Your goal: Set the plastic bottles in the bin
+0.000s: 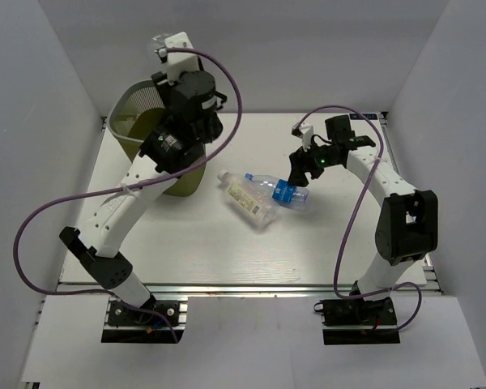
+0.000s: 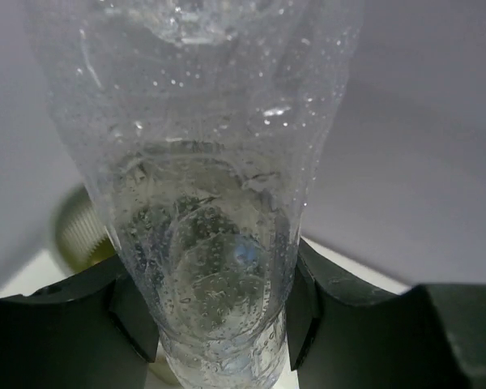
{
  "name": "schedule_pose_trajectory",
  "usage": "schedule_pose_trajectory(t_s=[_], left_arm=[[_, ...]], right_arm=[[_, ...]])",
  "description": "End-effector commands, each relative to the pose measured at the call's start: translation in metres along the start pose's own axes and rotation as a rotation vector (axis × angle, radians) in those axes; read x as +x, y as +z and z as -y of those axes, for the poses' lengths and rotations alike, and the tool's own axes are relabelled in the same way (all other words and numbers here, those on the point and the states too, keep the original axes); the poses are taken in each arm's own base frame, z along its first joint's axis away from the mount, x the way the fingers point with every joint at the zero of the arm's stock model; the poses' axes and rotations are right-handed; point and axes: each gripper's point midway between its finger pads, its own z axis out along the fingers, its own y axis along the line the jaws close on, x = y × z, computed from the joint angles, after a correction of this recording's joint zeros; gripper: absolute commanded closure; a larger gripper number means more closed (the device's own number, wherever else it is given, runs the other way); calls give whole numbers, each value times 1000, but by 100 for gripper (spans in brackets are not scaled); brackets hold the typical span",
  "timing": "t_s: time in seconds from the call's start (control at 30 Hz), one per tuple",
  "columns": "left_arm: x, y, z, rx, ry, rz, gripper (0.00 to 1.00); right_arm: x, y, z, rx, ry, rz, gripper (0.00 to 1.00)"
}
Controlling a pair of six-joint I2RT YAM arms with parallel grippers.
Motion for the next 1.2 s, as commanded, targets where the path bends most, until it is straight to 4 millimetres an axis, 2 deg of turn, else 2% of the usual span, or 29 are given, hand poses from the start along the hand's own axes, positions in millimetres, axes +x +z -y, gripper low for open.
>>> schedule_pose_trajectory(t_s=[0.0, 0.07, 0.1, 0.17, 0.2, 0.23, 0.27, 0.33, 0.37, 0.4, 0.43, 0.5, 0.6, 0.63, 0.67, 0.77, 0.8, 0.83, 0.87, 0.9, 0.97, 1.0, 1.03, 1.07, 1.1, 1.13, 1.17], left_arm=[[-42, 22, -68, -247, -4, 93, 77], [-33, 36, -80, -278, 67, 73, 71], [-34, 48, -93, -318, 52, 74, 66], [-1, 67, -95, -306, 159, -23, 61], [-2, 73, -101, -311, 132, -39, 53], [9, 87, -115, -348, 80, -65, 50], [34, 96, -118, -338, 131, -144, 47], [50, 107, -130, -345, 112, -190, 34], [71, 112, -126, -310, 133, -239, 28], [77, 115, -126, -300, 123, -251, 16], [84, 118, -125, -278, 124, -274, 8], [88, 121, -122, -251, 114, -289, 0], [69, 118, -112, -184, 81, -273, 0], [66, 115, -103, -137, 98, -277, 0], [51, 108, -94, -92, 92, -255, 0], [35, 85, -72, 114, 64, -284, 0], [34, 72, -47, 289, 45, -309, 0], [48, 63, -39, 368, 64, -344, 0], [50, 49, -31, 438, 56, -359, 0], [58, 25, -21, 567, 32, -407, 0], [70, 2, -15, 648, 2, -464, 0], [93, -12, -12, 716, 8, -537, 0], [91, -28, -15, 744, -7, -544, 0], [99, -41, -16, 785, -20, -581, 0], [124, -51, -19, 790, -15, -640, 0], [127, -57, -22, 802, -28, -638, 0], [120, -75, -25, 849, -53, -626, 0]], right_arm=[[-12, -4, -4, -5, -38, 24, 17], [-13, -2, -5, -5, -47, 30, 10], [-11, 0, -5, -9, -43, 24, 10], [-11, 4, -3, -1, -52, 11, 10], [-10, 5, -2, 0, -55, 4, 10], [-7, 7, 2, 19, -56, -13, 10], [-8, 9, 2, 21, -61, -19, 10], [-4, 12, 7, 34, -67, -40, 10], [-3, 13, 8, 46, -72, -52, 10], [1, 15, 10, 47, -78, -68, 10], [2, 15, 11, 55, -80, -74, 10], [7, 19, 13, 60, -90, -98, 10], [12, 24, 19, 78, -99, -127, 10], [16, 28, 20, 76, -101, -140, 10], [16, 29, 22, 91, -108, -150, 10], [24, 36, 25, 91, -110, -178, 10], [23, 39, 23, 86, -116, -182, 10], [28, 45, 25, 79, -111, -198, 10], [30, 48, 23, 75, -114, -207, 10], [32, 54, 24, 75, -119, -223, 10], [35, 64, 24, 76, -129, -241, 10], [42, 69, 27, 92, -124, -273, 10], [46, 76, 28, 90, -128, -288, 10], [50, 79, 33, 113, -130, -310, 10], [51, 84, 32, 116, -143, -320, 10], [57, 91, 34, 122, -140, -340, 10], [59, 93, 38, 143, -145, -351, 10]])
